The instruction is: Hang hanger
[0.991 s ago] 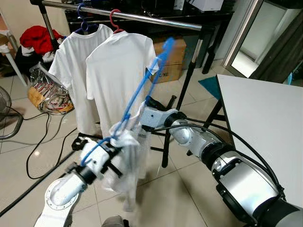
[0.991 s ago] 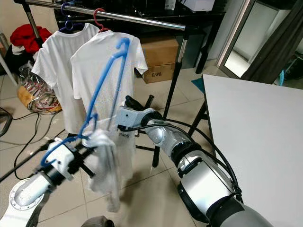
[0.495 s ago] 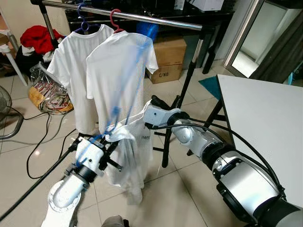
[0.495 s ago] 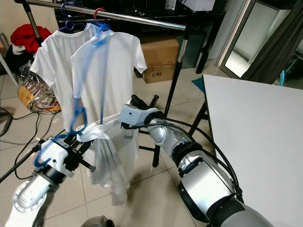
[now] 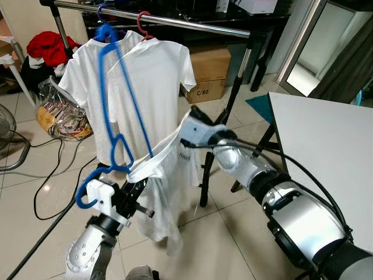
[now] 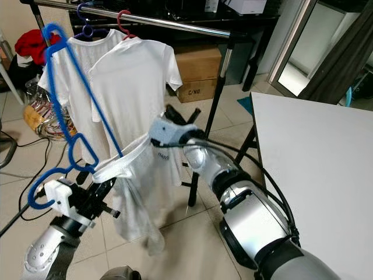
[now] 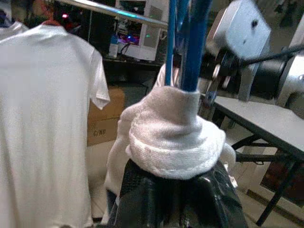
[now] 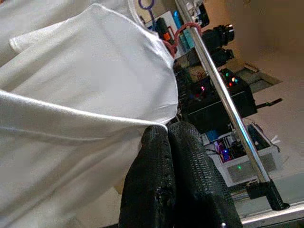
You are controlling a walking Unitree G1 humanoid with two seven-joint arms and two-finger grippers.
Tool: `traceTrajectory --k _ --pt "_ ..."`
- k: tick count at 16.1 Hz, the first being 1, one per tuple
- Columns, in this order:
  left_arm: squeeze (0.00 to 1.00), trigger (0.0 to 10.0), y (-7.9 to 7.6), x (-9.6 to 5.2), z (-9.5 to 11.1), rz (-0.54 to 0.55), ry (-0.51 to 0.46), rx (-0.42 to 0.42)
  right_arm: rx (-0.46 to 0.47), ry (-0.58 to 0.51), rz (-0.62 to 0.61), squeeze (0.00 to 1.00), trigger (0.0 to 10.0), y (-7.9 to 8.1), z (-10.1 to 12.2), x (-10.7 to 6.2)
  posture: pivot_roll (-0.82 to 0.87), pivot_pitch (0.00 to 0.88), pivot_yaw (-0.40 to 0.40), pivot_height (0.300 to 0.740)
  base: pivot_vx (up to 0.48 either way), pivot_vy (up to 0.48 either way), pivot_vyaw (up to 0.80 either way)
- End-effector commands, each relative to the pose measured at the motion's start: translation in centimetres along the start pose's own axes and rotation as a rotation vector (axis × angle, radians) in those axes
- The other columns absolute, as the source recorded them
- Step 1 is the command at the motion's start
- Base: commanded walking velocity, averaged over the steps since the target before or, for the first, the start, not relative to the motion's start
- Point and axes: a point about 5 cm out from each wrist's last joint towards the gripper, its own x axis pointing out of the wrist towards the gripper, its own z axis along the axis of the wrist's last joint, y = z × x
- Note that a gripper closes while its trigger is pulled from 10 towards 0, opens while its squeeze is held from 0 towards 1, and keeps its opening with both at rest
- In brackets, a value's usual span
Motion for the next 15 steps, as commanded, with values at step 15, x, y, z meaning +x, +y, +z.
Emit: traceTrajectory --k 15 --pt "0.00 10.0 2.7 -1.1 -4.8 -0.058 0.459 -0.132 -0.048 -0.193 -0.089 0.00 0.0 -1.4 0.4 -1.1 0.14 0.000 -0.049 0.740 0.000 0.000 0.00"
